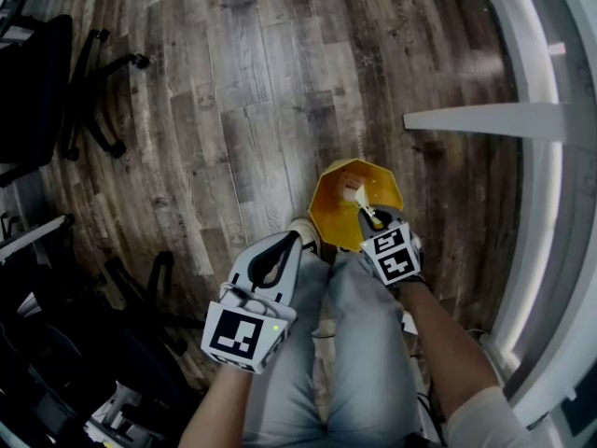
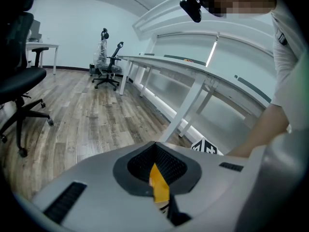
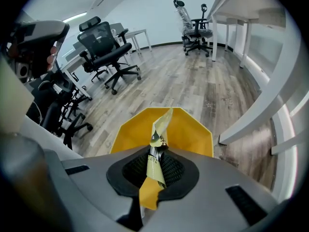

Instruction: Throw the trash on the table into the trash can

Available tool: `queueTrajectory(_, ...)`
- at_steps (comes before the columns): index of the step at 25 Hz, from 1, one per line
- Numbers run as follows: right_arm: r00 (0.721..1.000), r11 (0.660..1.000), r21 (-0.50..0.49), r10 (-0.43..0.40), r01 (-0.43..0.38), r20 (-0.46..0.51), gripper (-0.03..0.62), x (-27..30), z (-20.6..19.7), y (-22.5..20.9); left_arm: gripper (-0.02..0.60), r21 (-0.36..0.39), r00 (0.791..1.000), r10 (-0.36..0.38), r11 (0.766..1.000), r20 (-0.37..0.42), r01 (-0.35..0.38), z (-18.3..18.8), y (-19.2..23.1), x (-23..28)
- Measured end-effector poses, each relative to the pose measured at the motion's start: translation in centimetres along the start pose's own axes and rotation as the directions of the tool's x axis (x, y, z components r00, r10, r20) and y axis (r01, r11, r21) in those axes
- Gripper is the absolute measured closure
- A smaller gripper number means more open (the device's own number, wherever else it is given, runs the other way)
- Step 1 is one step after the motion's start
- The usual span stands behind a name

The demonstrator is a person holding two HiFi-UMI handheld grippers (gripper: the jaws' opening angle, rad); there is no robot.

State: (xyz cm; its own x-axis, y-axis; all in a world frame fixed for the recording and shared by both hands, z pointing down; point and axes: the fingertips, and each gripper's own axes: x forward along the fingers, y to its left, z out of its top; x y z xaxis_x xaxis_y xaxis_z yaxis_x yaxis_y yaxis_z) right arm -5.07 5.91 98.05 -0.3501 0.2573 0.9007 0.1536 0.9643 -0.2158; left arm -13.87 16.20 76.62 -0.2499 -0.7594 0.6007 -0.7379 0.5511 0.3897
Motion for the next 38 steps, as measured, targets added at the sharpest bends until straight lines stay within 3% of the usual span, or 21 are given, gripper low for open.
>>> queueTrajectory(2,1.0,1.0,0.002,0.001,-0.001,-0.014,0.553,0.3,-0.3,-0.1,0.58,-0.004,1.0,0.003,1.0,-0.003,-0.003,-0.3,0.0,0.0)
queueTrajectory(3,1.0,1.0,0.007,0.005,-0.005,-0.025,0.504,0.5,-0.6,-0.1,0.581,-0.007,1.0,0.003,1.0,-0.004,-0.003,-0.4,0.0,0.0)
queueTrajectory(4,0.999,1.0,0.01,0.009,-0.008,-0.038,0.413,0.7,-0.8,-0.1,0.58,-0.01,1.0,0.003,1.0,-0.006,-0.003,-0.5,-0.1,0.1)
queueTrajectory(6,0.998,1.0,-0.001,0.003,-0.003,-0.057,0.365,0.7,-1.2,-0.2,0.58,-0.013,1.0,0.003,1.0,-0.007,-0.003,-0.5,-0.2,0.1)
queueTrajectory(16,0.999,1.0,-0.008,-0.023,0.022,-0.049,0.336,-0.7,-1.5,-1.2,0.58,-0.012,1.0,0.006,1.0,-0.002,-0.006,0.2,-0.9,-0.3)
queueTrajectory(22,0.999,1.0,-0.011,-0.025,0.025,-0.024,0.336,-4.4,0.1,-0.8,0.581,-0.003,1.0,-0.005,1.0,-0.003,0.005,2.1,-3.0,-1.8)
queueTrajectory(27,0.999,0.999,-0.015,-0.027,0.028,0.047,0.342,-10.3,4.3,0.3,0.58,0.024,1.0,-0.007,1.0,0.026,0.007,6.4,-5.1,-4.1)
queueTrajectory(34,0.963,0.999,0.032,-0.044,0.037,0.267,0.507,-22.7,13.4,2.6,0.58,0.067,0.999,-0.04,0.997,0.028,0.038,12.0,-9.0,-8.2)
queueTrajectory(38,0.926,0.999,0.049,-0.027,0.009,0.377,0.543,-29.9,17.6,3.7,0.58,0.111,0.999,-0.032,0.993,0.022,0.029,14.5,-10.4,-10.3)
